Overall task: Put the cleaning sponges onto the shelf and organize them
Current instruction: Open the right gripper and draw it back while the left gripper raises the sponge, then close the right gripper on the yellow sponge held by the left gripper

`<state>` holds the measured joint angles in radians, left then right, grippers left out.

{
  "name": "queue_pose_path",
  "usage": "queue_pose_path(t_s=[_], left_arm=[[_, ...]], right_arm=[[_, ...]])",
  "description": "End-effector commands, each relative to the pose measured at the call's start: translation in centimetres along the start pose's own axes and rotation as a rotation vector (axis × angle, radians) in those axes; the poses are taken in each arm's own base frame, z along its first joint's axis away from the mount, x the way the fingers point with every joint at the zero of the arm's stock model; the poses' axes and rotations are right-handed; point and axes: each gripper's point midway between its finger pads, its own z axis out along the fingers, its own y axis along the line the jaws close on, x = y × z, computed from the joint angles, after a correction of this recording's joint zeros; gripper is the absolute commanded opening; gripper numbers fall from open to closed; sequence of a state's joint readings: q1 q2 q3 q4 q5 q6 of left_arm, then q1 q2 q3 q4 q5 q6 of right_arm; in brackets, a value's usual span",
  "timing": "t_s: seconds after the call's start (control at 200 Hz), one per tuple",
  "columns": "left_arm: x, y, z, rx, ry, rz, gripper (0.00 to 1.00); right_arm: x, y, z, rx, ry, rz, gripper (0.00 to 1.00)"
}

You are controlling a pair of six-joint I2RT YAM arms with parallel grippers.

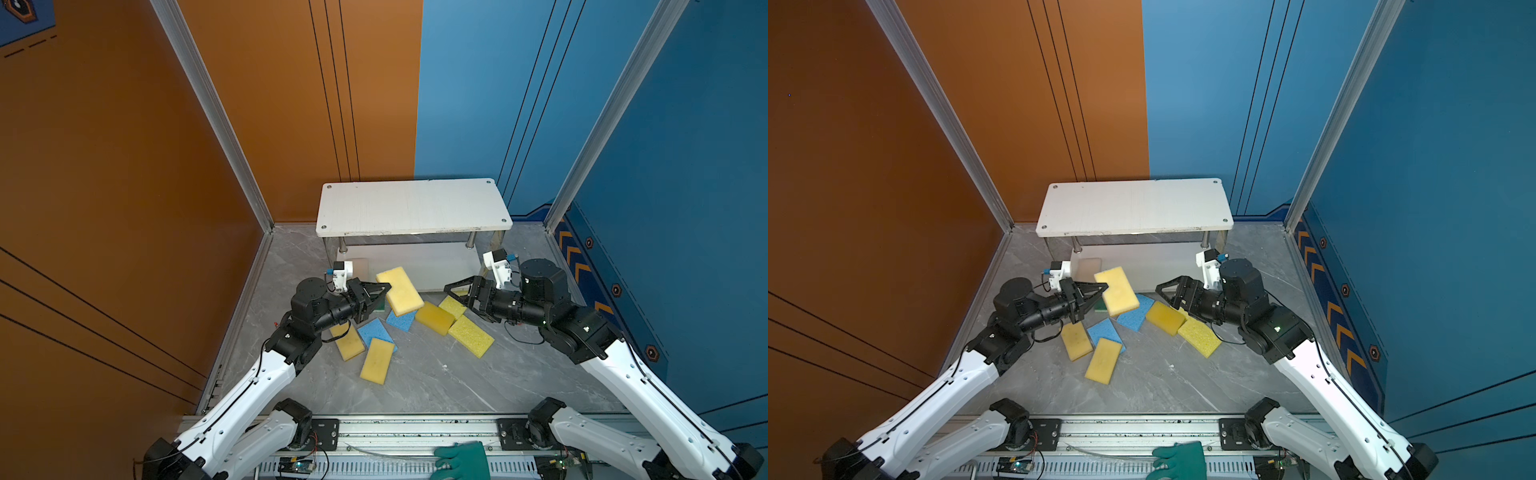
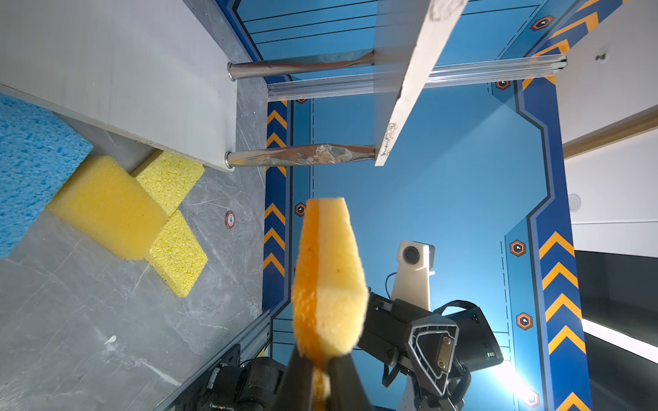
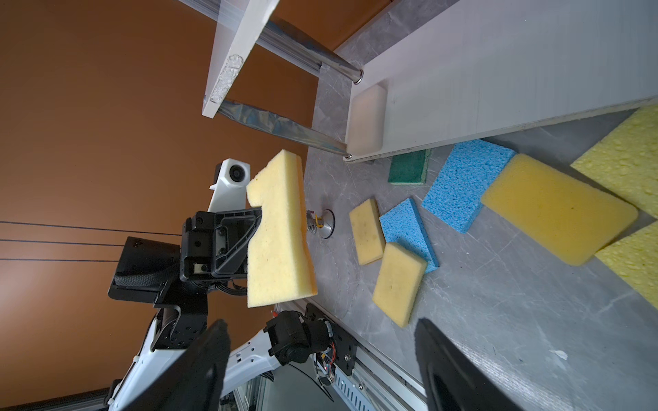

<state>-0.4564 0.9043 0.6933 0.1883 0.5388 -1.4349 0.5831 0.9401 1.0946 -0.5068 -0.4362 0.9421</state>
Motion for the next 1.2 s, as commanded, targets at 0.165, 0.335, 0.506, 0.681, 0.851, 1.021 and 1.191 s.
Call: queue_pose_path(t_s=[0.165,0.335,0.506,0.681,0.851,1.021,1.191], left_arm=[[0.5,-1.3,0.1,0.033,-0.002,0.001,0.09],[0.3,-1.6,0.7,0.024,0.031,0.023,0.09],[0.1,-1.0,0.9,0.011,0.037,0.042,0.1],[0.0,-0.3,1.5,0.005,0.04,0.067,0.09],[-0.2,-0.3,1.1,0.047,0.023,0.054,0.09],[-0.3,-0.7,1.1,0.079,0.028,0.047,0.09],[-0.8,-1.1,1.7,0.092,0.033,0.048,0.09]], right_arm=[[-0.7,0.8,-0.2,-0.049,-0.033,-0.032,0.89],[0.0,-0.1,0.4,-0.044,-0.02,-0.016,0.9],[0.4,-1.0,0.9,-0.066,-0.032,0.029,0.9],[1.7,-0.7,3.2,-0.128,0.088,0.054,0.89],[1.8,0.0,5.1,-0.15,0.158,0.035,0.88],[1.0,1.3,7.4,-0.222,0.187,0.061,0.84],[1.1,2.6,8.9,-0.254,0.213,0.05,0.75]])
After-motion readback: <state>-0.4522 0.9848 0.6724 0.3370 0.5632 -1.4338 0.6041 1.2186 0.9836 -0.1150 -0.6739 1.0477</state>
